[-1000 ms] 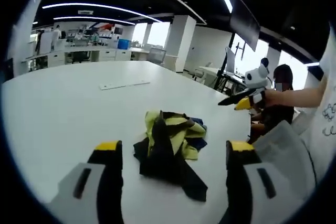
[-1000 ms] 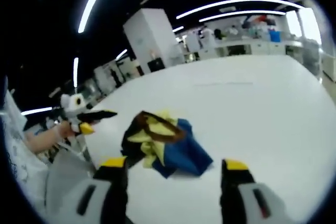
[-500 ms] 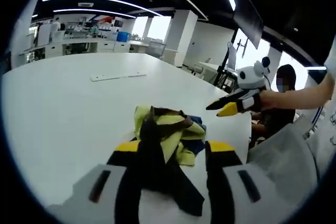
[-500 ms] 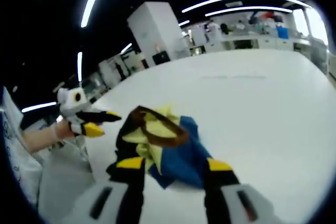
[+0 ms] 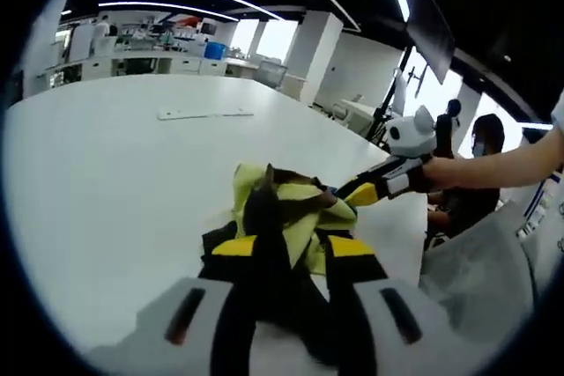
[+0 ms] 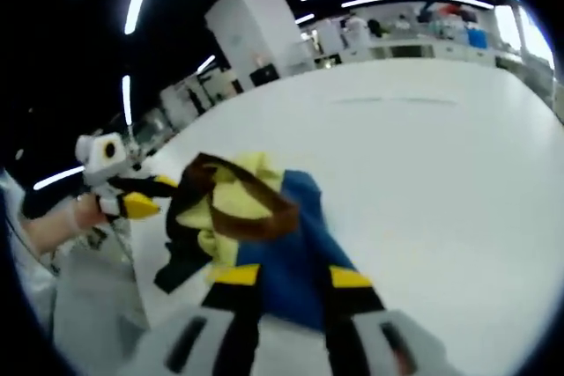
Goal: Fold the garment on the visible template until the final outline fits inside the template.
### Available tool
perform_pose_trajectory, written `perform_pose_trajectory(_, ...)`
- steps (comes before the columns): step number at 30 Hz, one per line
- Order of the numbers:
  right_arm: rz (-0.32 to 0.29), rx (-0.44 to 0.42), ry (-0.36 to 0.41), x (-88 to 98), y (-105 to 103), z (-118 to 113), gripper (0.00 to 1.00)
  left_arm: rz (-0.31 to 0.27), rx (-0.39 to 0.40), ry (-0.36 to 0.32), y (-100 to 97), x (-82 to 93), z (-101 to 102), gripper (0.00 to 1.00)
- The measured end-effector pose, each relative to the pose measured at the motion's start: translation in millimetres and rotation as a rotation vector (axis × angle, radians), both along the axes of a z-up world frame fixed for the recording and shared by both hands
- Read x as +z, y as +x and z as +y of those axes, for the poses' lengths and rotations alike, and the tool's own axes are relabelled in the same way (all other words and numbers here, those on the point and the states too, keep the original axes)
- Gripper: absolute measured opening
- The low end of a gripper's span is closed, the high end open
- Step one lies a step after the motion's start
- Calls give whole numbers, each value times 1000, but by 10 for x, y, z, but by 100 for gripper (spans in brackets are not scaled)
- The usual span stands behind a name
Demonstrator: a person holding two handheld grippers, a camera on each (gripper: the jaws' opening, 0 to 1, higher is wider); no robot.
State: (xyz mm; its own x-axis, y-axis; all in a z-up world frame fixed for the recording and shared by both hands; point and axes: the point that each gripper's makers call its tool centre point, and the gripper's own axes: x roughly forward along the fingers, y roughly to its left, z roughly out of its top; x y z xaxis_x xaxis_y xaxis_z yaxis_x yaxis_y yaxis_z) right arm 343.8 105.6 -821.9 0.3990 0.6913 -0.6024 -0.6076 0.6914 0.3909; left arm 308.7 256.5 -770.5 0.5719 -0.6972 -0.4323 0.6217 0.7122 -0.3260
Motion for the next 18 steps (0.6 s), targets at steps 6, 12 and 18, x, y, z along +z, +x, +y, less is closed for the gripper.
perform_pose_trajectory(6,6,-41,-30,-104,62,-69,11,-15,11,14,38,-45,1,18)
perform_pose_trajectory(12,1,58,-38,-115,-24,19,0,-11,20,21,70,-68,-16,13)
perform_pose_trajectory(18,-33,70,-5,-74,-21,93,14,-5,25,12,85,-71,-3,13)
